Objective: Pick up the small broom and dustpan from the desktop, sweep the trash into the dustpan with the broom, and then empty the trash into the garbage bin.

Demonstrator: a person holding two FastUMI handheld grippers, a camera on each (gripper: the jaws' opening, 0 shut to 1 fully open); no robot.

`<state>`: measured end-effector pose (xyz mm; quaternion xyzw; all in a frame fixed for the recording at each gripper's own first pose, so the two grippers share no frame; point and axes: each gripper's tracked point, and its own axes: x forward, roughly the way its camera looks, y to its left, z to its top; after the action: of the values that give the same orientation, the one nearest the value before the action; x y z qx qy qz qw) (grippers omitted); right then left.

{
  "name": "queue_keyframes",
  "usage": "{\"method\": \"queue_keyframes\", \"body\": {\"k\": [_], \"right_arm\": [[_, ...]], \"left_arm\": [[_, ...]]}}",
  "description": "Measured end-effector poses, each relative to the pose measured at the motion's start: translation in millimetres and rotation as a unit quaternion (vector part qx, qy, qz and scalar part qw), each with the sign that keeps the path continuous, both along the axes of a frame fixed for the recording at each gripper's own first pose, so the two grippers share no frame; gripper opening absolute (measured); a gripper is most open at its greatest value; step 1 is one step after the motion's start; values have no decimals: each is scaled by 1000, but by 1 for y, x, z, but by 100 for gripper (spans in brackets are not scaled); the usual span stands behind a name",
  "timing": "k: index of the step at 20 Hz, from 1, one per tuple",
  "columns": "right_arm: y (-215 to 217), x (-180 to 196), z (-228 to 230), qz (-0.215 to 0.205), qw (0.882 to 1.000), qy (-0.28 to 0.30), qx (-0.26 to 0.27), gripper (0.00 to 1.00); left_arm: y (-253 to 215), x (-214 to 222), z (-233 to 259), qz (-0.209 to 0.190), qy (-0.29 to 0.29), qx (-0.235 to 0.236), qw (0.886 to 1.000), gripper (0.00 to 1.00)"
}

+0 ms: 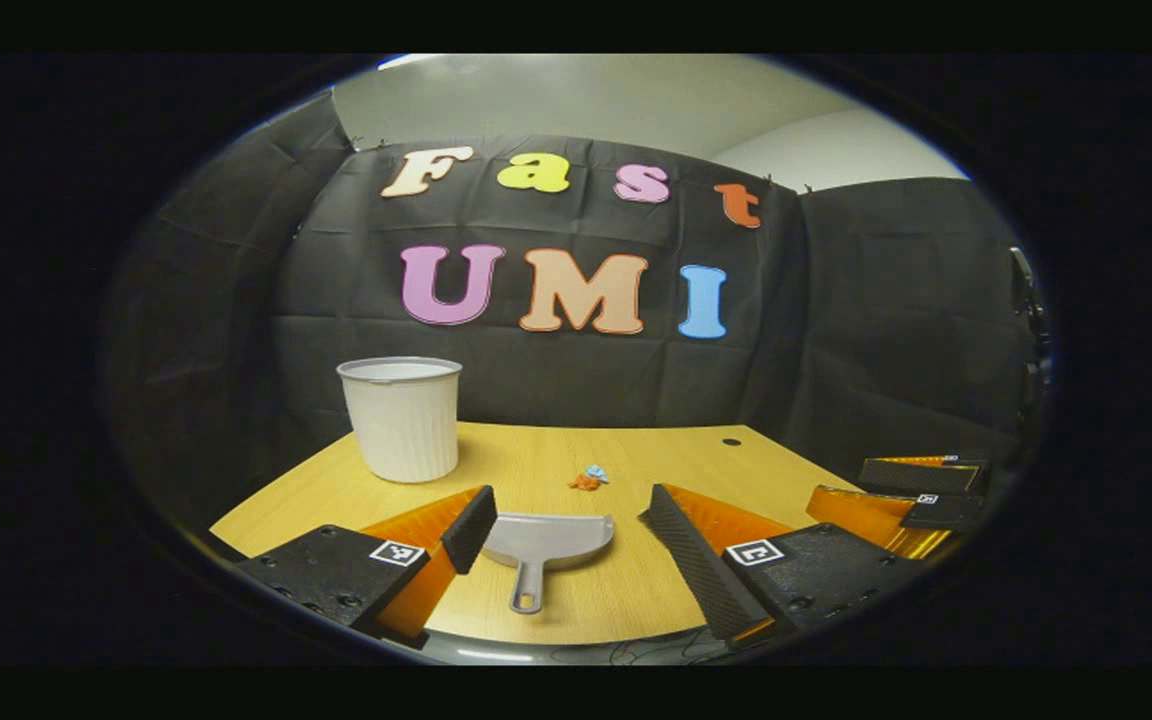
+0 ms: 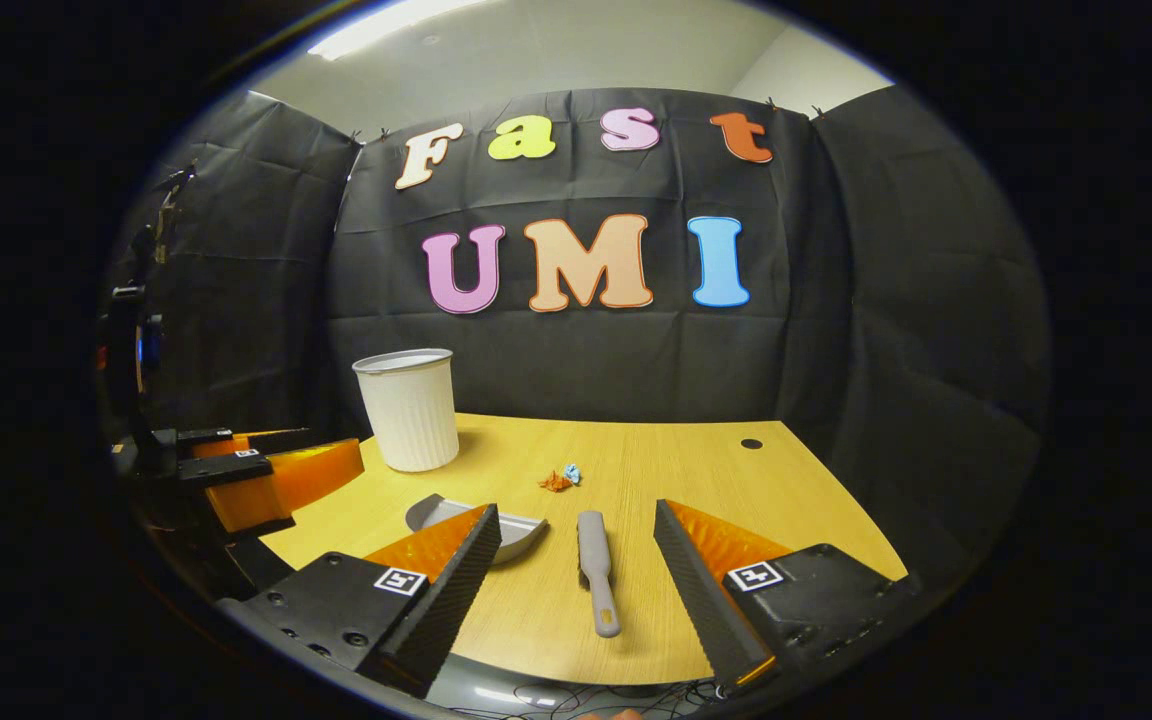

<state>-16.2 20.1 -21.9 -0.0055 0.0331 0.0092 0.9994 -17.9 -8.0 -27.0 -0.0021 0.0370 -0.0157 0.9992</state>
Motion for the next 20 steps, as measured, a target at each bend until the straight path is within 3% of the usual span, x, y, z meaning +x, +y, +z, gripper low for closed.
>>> {"method": "queue_keyframes", "body": {"k": [13,20], "right_arm": [[-3,19,-20,-1,999,30,-21,93],[-18,68,-80,4,989,144,-37,93]], "left_arm": [[5,6,-21,-6,37,1,999,93],[9,23,-78,-24,131,4,991,94]]}}
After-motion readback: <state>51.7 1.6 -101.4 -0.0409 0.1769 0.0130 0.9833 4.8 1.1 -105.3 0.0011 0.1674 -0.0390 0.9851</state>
